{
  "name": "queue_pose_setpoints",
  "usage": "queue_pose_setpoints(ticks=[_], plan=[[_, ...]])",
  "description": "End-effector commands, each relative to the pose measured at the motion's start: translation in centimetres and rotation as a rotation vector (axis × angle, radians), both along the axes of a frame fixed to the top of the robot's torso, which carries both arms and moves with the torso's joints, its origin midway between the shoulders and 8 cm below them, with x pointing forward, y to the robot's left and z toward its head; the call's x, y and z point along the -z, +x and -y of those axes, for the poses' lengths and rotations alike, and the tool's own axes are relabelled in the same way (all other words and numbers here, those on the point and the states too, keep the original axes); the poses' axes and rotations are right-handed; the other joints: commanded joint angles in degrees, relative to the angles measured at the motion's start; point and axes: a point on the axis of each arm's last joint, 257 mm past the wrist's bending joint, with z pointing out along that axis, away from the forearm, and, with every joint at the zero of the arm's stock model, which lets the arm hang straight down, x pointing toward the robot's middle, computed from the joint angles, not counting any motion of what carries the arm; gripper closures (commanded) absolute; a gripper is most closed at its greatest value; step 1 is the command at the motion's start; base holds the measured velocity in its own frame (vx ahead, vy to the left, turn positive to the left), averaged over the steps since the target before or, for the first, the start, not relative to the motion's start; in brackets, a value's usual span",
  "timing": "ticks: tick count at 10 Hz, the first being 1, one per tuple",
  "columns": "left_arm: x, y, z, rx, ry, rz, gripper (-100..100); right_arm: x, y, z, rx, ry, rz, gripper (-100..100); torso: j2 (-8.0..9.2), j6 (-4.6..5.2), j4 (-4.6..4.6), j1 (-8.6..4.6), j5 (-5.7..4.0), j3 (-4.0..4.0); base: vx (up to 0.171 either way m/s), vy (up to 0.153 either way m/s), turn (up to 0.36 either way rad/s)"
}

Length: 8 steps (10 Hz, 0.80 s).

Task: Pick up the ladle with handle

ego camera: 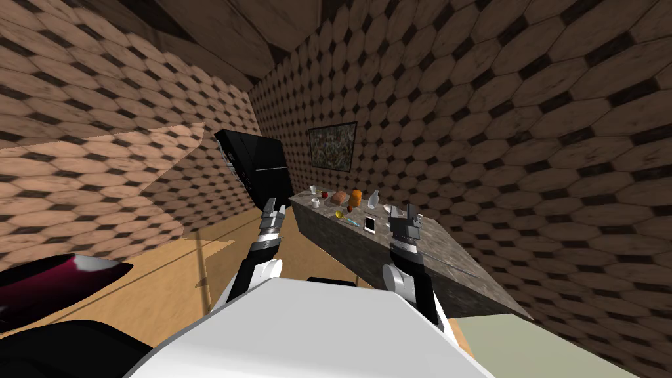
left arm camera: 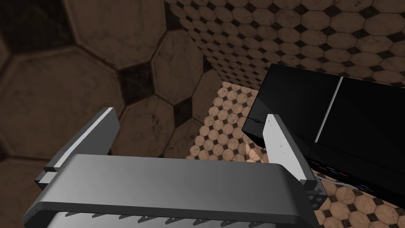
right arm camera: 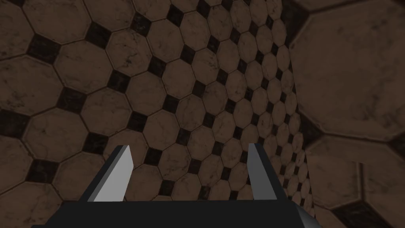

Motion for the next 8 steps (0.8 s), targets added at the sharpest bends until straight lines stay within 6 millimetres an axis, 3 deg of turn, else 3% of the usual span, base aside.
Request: queue_pose_setpoints(ticks=[1, 6, 7, 8], plan=[[0.0, 0.0, 0.0, 0.000, 0.000, 0.000, 0, -0.3, 0.4, -1.0, -0.025, -0.039, -0.004, -100, 0.00, 0.00, 0.00, 0.00, 0.00, 0.00, 0.006, 0.007, 0.023], [0.0, 0.0, 0.0, 0.000, 0.000, 0.000, 0, -1.9, 1.9, -7.8, -0.151, -0.223, 0.003, -100, -0.13, -0.02, -0.03, 0.11, 0.03, -0.07, 0.024, 0.026, 0.059], [0.0, 0.0, 0.0, 0.000, 0.000, 0.000, 0, -1.8, 1.9, -8.0, -0.157, -0.237, 0.000, -100, -0.14, -0.02, -0.03, 0.14, 0.03, -0.08, 0.024, 0.020, 0.030], [0.0, 0.0, 0.0, 0.000, 0.000, 0.000, 0, -2.1, 2.1, -9.9, -0.189, -0.290, 0.007, -100, -0.11, 0.00, -0.03, 0.09, 0.02, -0.07, 0.029, 0.018, 0.052]])
